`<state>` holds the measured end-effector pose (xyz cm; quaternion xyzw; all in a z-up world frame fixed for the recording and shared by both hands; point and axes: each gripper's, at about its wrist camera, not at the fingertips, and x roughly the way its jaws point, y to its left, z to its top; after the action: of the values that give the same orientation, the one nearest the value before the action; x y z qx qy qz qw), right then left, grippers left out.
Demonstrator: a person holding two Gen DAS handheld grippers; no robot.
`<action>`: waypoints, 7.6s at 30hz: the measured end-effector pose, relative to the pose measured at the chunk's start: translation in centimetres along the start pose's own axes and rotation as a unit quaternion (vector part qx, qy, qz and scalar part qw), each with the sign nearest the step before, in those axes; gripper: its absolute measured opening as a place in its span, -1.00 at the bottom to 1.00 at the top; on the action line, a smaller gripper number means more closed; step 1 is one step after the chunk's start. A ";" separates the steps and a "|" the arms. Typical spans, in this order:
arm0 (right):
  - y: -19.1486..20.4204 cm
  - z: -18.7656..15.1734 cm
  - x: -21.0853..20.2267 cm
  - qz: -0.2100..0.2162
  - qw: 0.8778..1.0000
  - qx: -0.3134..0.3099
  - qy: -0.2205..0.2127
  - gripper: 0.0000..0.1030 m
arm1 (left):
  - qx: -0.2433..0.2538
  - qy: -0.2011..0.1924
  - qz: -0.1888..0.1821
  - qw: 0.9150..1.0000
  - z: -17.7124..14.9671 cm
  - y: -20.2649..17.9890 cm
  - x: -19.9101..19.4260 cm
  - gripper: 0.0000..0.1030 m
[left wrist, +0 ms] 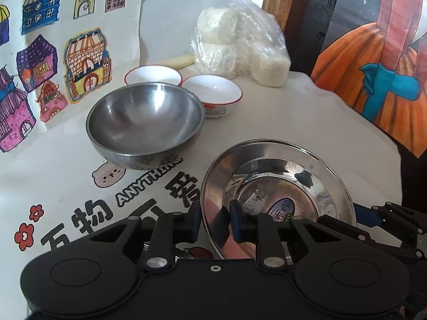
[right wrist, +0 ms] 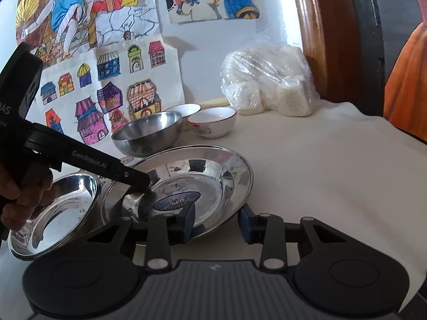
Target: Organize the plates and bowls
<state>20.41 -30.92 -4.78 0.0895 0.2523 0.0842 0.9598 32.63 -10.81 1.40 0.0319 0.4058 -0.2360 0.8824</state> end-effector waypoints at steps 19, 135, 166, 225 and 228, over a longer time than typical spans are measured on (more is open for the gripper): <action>3.2 1.4 -3.3 0.003 0.999 -0.029 -0.043 -0.26 | -0.025 -0.056 -0.005 0.998 -1.4 2.0 -6.1 -0.55; 4.0 10.7 13.3 0.063 0.993 0.079 0.068 0.04 | -0.134 -0.100 0.054 0.985 5.0 11.6 0.7 0.56; -3.6 8.5 5.7 0.091 0.976 0.174 0.096 -0.58 | -0.132 -0.065 -0.066 0.987 2.0 4.2 -2.2 -0.64; -6.4 4.0 -3.9 0.119 0.983 0.111 0.081 0.99 | 0.053 -0.095 0.057 0.992 -2.0 -3.6 -8.9 0.98; -6.8 4.2 -3.4 0.101 0.985 0.114 0.076 1.00 | 0.048 -0.080 0.055 0.994 -1.6 -3.1 -8.3 0.98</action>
<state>20.42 -38.75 -1.04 0.2169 0.3225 0.1576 0.9078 25.46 -9.91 6.83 0.0776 0.3199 -0.2077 0.9212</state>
